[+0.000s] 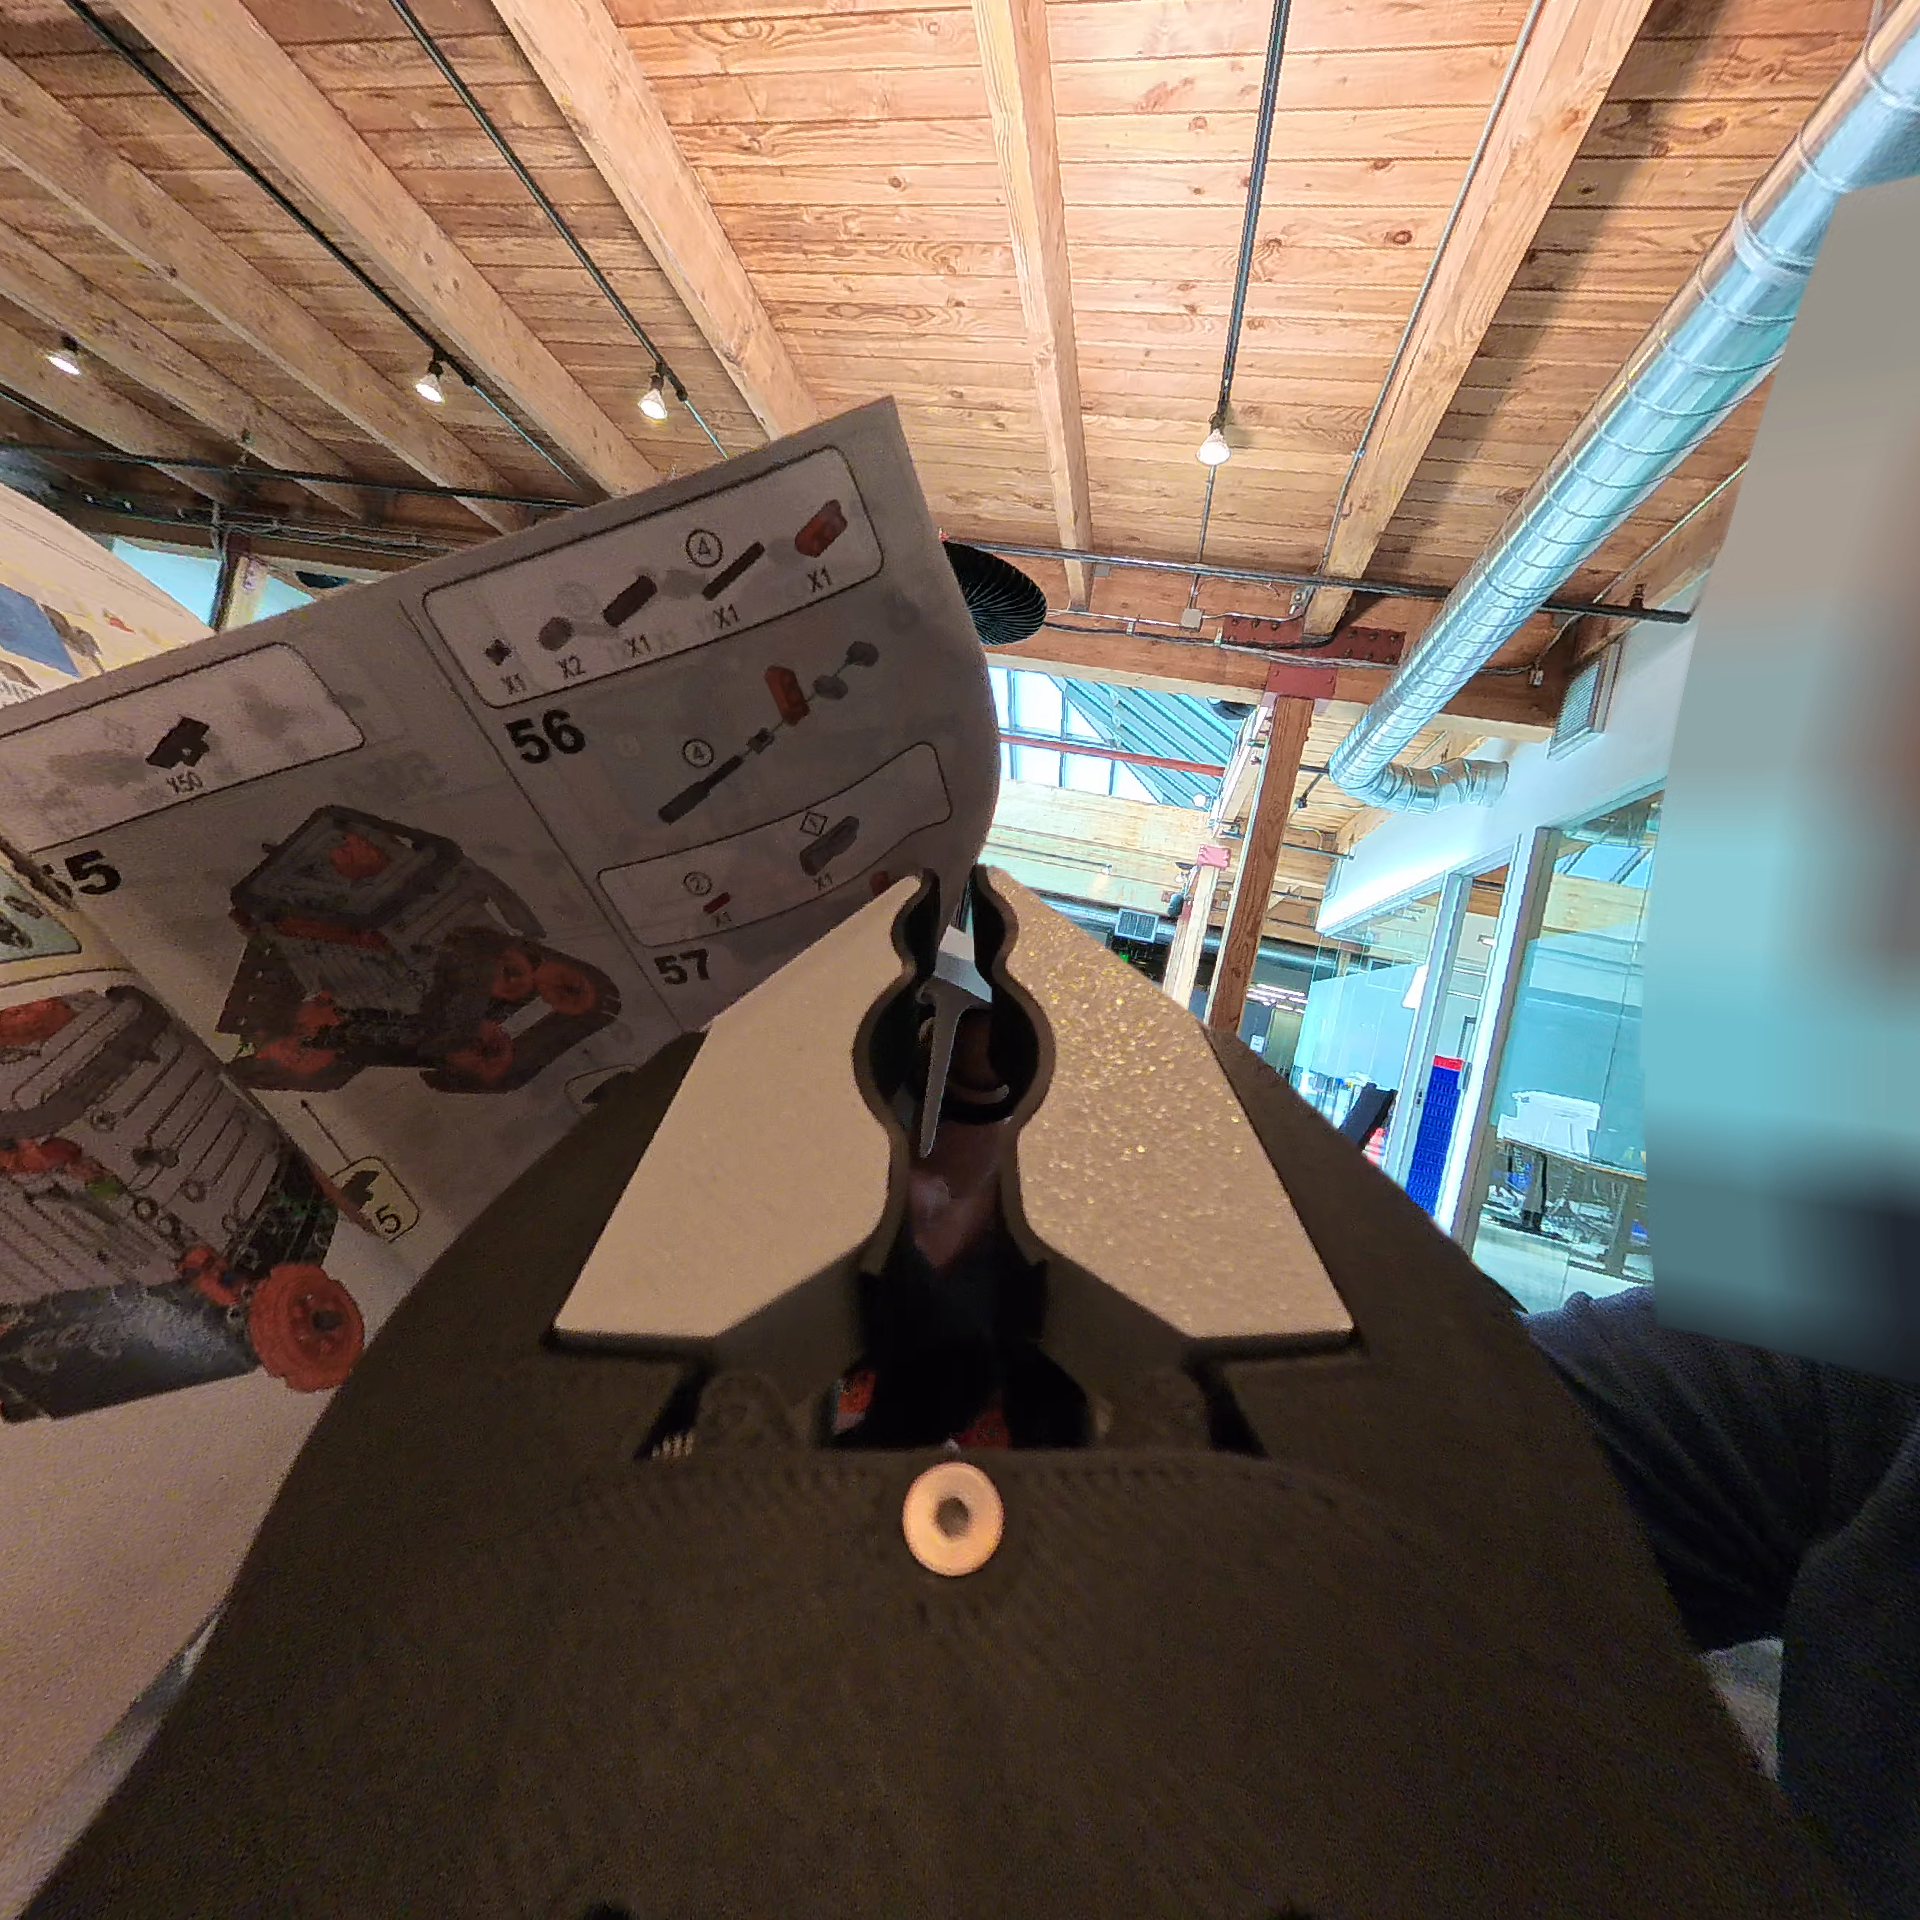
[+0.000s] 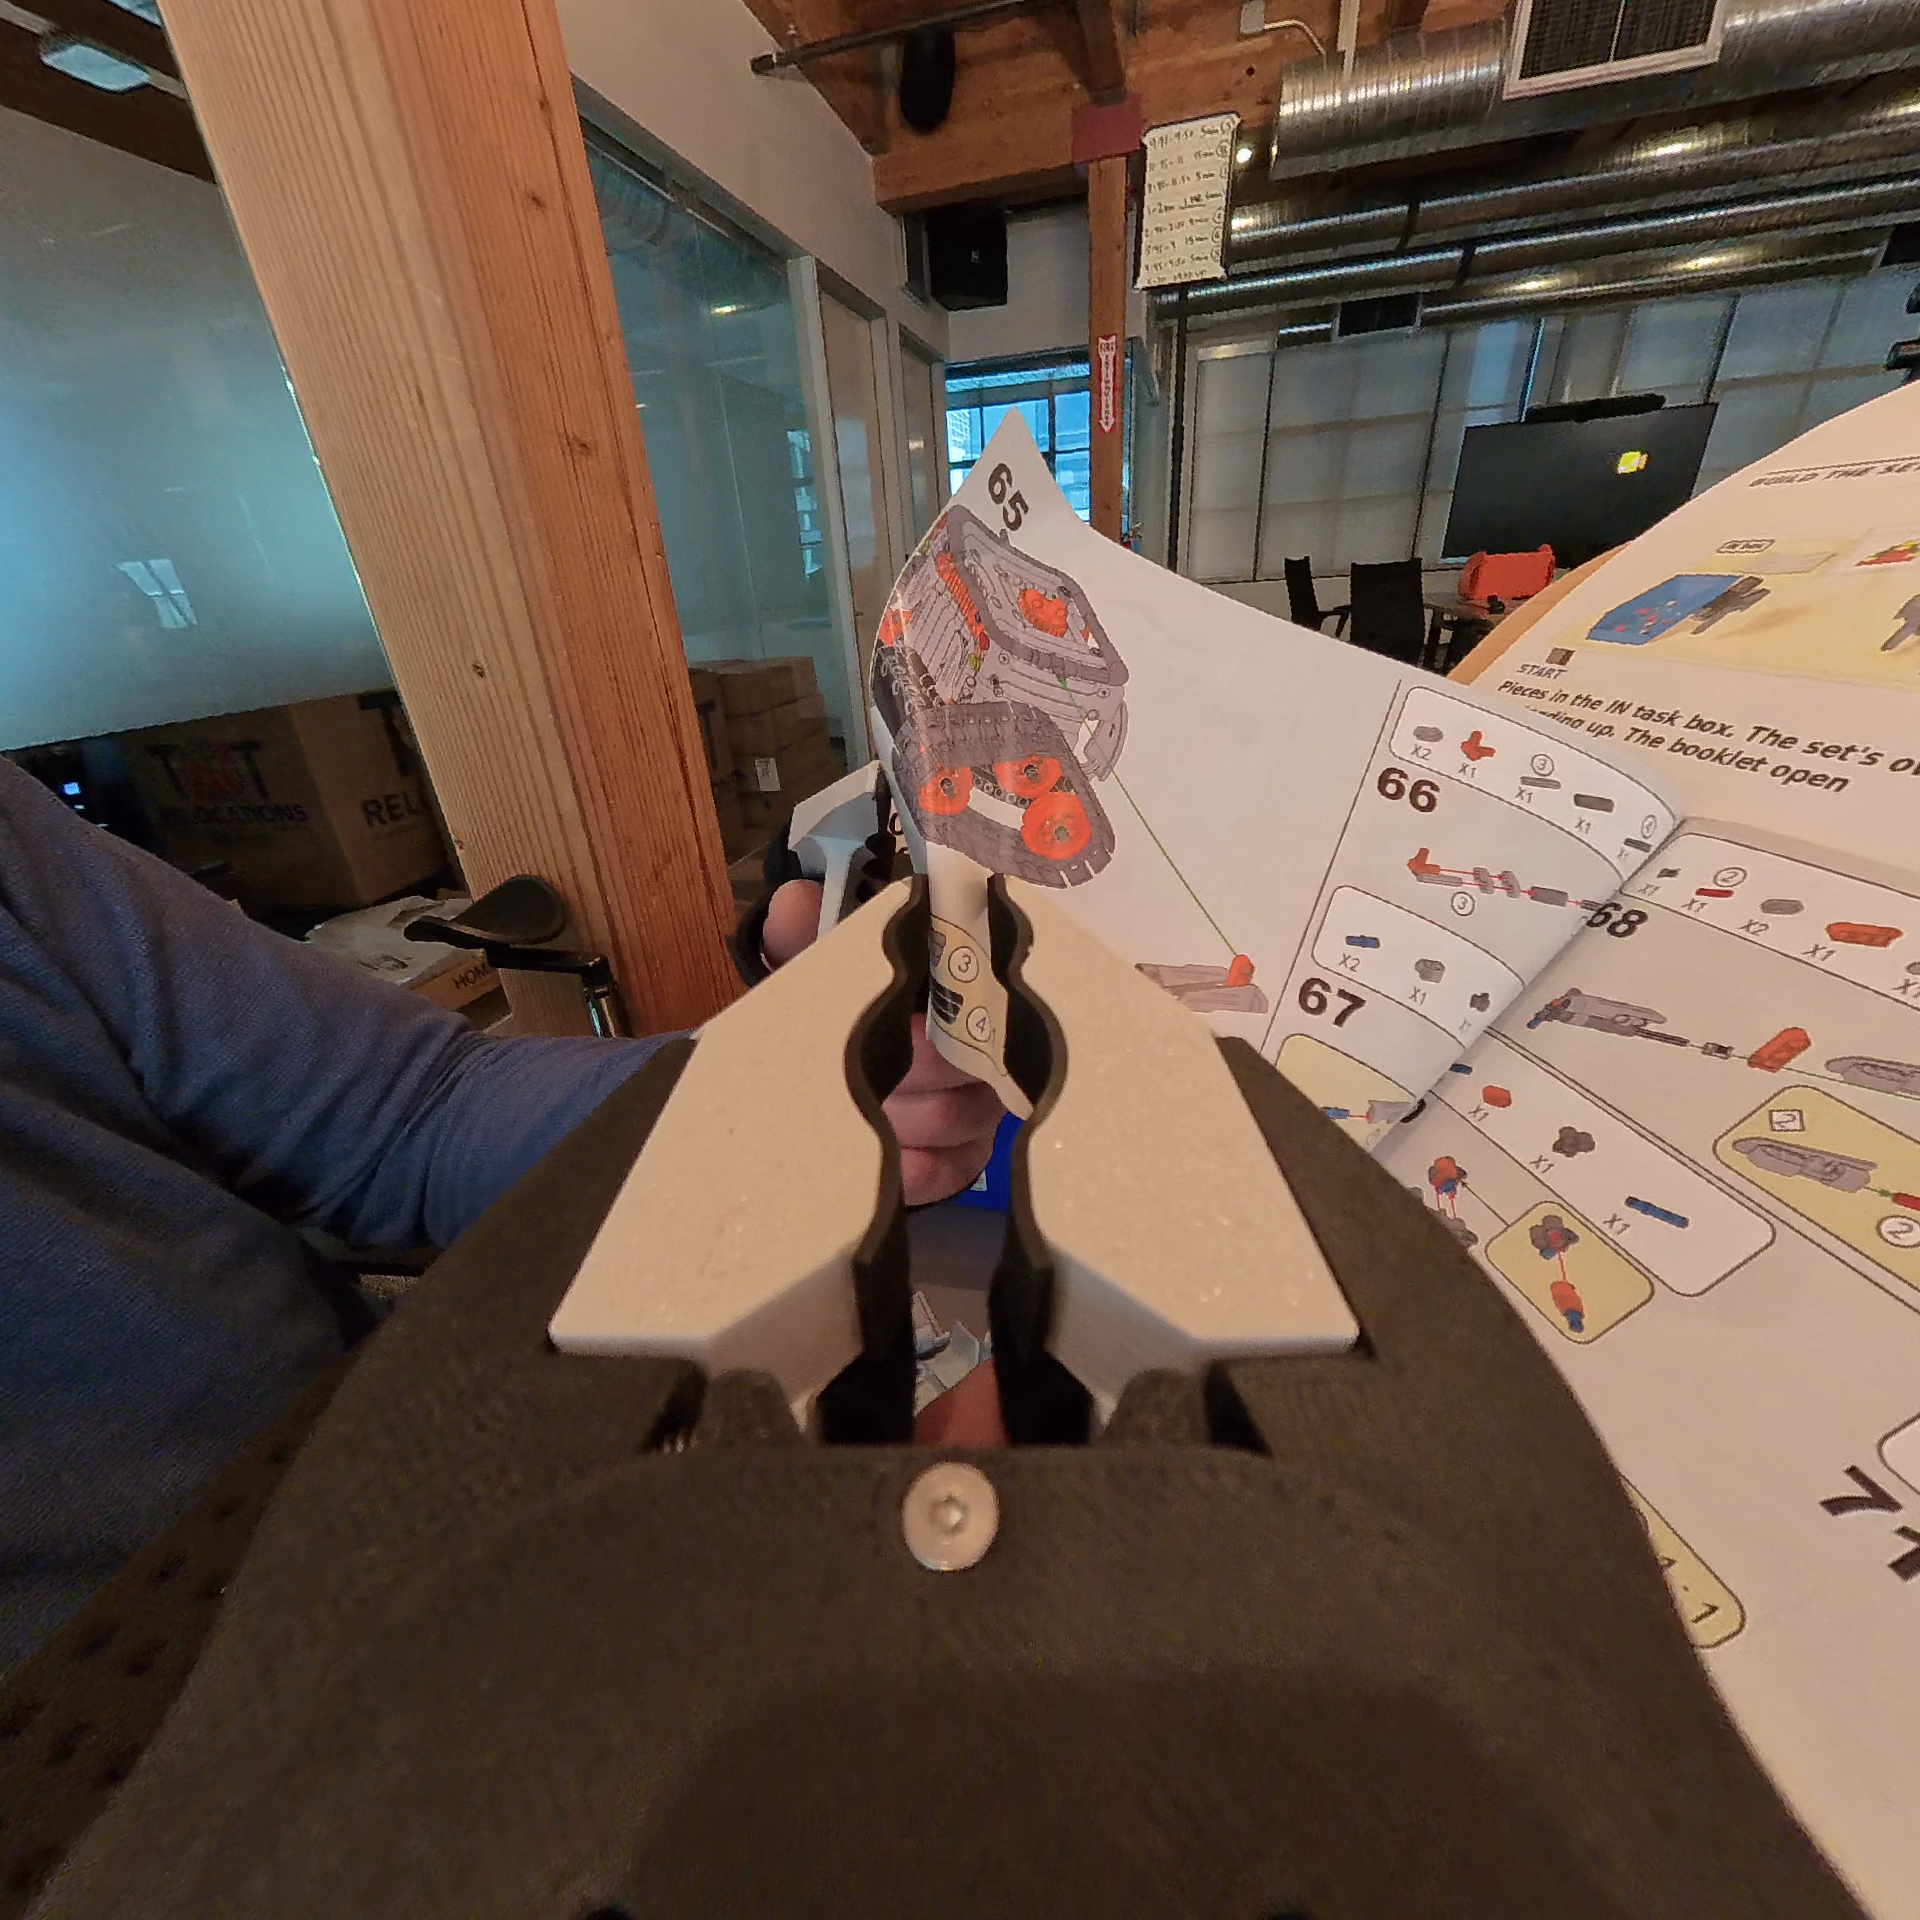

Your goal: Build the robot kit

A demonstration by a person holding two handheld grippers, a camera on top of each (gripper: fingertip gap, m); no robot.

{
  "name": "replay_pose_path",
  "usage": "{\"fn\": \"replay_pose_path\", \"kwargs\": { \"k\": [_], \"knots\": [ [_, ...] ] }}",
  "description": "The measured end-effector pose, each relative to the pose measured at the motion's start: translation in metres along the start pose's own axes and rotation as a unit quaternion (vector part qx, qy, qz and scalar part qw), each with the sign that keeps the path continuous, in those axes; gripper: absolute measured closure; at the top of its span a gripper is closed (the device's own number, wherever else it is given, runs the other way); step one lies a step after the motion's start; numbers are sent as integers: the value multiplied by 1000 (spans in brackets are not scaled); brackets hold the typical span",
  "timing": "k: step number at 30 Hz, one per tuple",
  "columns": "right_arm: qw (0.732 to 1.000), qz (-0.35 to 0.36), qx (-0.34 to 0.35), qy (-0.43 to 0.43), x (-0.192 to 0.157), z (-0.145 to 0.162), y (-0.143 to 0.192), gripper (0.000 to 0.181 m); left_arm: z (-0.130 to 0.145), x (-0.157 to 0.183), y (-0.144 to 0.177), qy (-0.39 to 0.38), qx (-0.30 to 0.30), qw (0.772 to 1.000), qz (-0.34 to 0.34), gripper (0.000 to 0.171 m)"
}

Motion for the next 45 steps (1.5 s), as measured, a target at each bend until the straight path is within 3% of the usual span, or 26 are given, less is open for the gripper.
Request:
{"fn": "replay_pose_path", "kwargs": {
  "k": [16, 28, 32, 36, 45],
  "knots": [
    [1000, -8, -2, -4, -1, 0, 2, 173, 0, 0, -1, -16, -9, 1000, -13, 171],
    [1000, 1, 12, -8, 0, -6, 13, 166, 0, -7, -1, -38, -18, 997, -70, 171],
    [1000, 27, 2, -4, 3, -6, 18, 161, 1, -10, 0, -35, -20, 996, -80, 171],
    [996, 85, -22, 25, 6, -3, 17, 145, 2, -14, 0, -30, -19, 996, -85, 171],
    [963, 241, -36, 113, 6, -31, 45, 129, 9, -22, -5, -19, -34, 993, -107, 171]
  ]
}}
Point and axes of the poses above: each gripper's, where its closed fingertips meet, y back along the fingers, z out of its underside, x = y × z across the jaws, the point moved 4 cm from there along y, back along the fingers, and after that the axes turned 15 degrees about -x, right-handed, at the moved point
